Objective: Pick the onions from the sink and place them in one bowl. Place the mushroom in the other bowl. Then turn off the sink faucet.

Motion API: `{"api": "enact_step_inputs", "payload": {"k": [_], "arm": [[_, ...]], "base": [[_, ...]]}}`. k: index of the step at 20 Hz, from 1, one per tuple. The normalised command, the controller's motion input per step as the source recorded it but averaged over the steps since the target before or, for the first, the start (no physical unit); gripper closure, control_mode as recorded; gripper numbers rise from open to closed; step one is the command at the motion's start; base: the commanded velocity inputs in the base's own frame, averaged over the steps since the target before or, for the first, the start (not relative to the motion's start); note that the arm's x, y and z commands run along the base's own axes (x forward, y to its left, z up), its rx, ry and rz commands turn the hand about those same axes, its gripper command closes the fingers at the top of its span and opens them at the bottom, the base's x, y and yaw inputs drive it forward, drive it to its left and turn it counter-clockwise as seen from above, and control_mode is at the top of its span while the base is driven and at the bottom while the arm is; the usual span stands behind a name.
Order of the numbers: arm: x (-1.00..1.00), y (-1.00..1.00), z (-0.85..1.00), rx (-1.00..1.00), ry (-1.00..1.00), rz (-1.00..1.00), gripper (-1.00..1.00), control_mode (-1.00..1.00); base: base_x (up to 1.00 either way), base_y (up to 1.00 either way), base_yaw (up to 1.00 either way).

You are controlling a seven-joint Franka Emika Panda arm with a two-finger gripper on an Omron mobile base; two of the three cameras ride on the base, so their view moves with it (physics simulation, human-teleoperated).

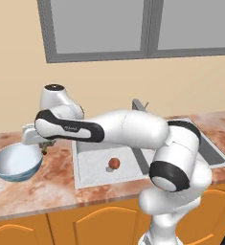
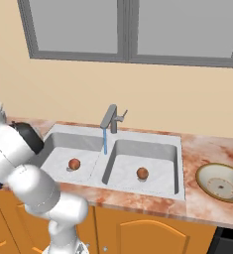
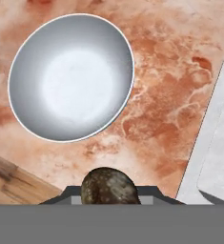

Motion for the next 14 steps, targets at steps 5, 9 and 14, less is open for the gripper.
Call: {"api": "enact_step_inputs", "payload": {"k": [5, 9, 14], "arm": [[0.02, 0.63, -0.03, -0.1, 0.04, 0.06, 1.0, -1.0], [0.14, 0.19, -0.27, -0.09, 0.0, 0.0, 1.0, -1.0], [0.21, 0.25, -0.39, -0.09, 0.0, 0.0, 1.0, -1.0]], "base": [[0.0, 0.0, 0.0], [0.0, 0.0, 0.0], [0.0, 0.0, 0.0]]}}
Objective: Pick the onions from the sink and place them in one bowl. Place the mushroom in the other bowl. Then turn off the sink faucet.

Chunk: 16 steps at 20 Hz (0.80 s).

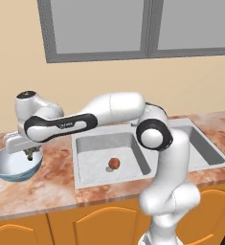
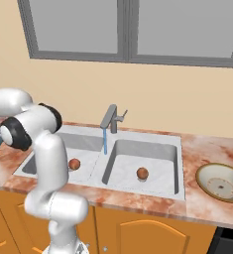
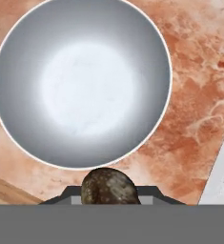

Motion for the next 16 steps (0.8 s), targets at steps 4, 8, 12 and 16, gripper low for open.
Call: {"api": "enact_step_inputs", "payload": {"k": [4, 8, 12, 16], "arm": [[0.24, 0.25, -0.33, -0.03, 0.0, 0.0, 1.0, -1.0], [0.24, 0.16, -0.17, 0.0, 0.0, 0.0, 1.0, -1.0], [0.25, 0.02, -0.25, 0.0, 0.0, -0.01, 1.0, -1.0], [0.1, 0.0, -0.36, 0.0, 0.0, 0.0, 1.0, -1.0]], "base": [[0.0, 0.0, 0.0], [0.0, 0.0, 0.0], [0.0, 0.0, 0.0], [0.0, 0.0, 0.0]]}}
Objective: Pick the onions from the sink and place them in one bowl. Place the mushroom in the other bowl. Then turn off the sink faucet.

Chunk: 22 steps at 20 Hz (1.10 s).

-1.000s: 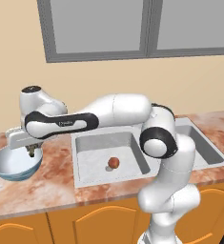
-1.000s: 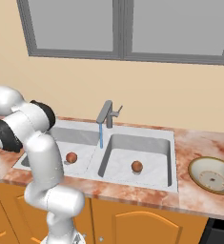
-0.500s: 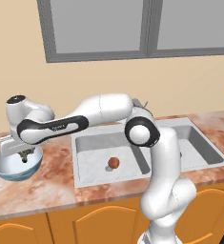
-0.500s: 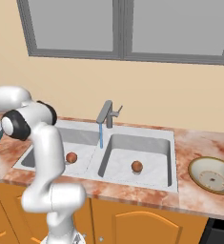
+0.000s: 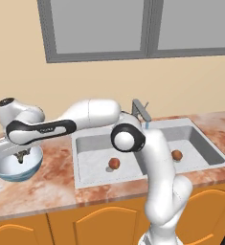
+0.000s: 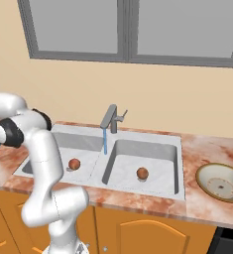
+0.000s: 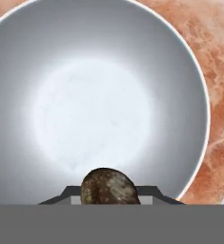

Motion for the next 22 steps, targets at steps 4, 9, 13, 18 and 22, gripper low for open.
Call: {"api": "enact_step_inputs", "payload": {"k": [4, 9, 13, 18, 22], "arm": [[0.04, 0.0, -0.39, 0.0, 0.0, 0.0, 1.0, -1.0], [0.07, 0.0, -0.39, 0.0, 0.01, 0.0, 1.0, -1.0], [0.04, 0.0, -0.33, 0.02, 0.0, 0.0, 1.0, -1.0], [0.02, 0.0, -0.24, 0.06, 0.0, 0.0, 1.0, -1.0], [0.09, 0.0, -0.15, 0.05, 0.01, 0.0, -1.0, -1.0]], "base": [[0.0, 0.0, 0.0], [0.0, 0.0, 0.0], [0.0, 0.0, 0.0], [0.0, 0.0, 0.0], [0.0, 0.0, 0.0]]}}
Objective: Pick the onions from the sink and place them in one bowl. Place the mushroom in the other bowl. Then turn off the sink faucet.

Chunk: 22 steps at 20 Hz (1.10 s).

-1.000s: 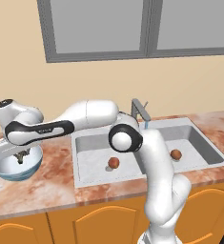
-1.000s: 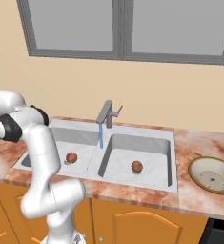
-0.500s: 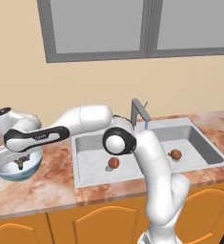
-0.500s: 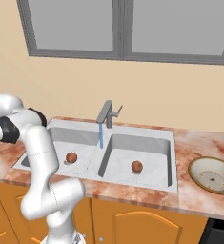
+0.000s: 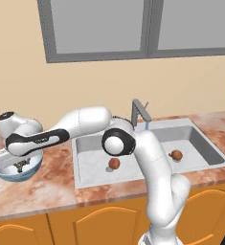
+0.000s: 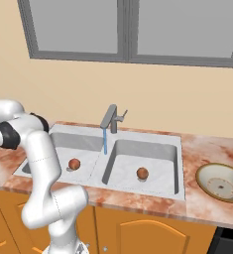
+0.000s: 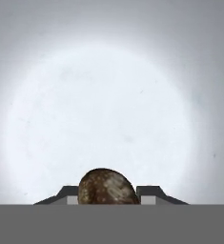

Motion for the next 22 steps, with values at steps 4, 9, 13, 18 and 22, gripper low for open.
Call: {"api": "enact_step_inputs", "payload": {"k": [4, 9, 13, 18, 22], "arm": [[0.12, -0.03, -0.02, 0.05, 0.0, 0.0, -1.0, -1.0], [0.01, -0.02, 0.0, 0.02, 0.0, 0.0, -1.0, -1.0], [-0.03, -0.02, 0.21, 0.0, 0.0, 0.0, -1.0, -1.0], [-0.23, -0.11, 0.68, 0.0, 0.0, -0.02, -1.0, -1.0], [-0.23, -0.18, 0.81, 0.0, 0.0, -0.03, -1.0, -1.0]], "base": [[0.0, 0.0, 0.0], [0.0, 0.0, 0.0], [0.0, 0.0, 0.0], [0.0, 0.0, 0.0], [0.0, 0.0, 0.0]]}}
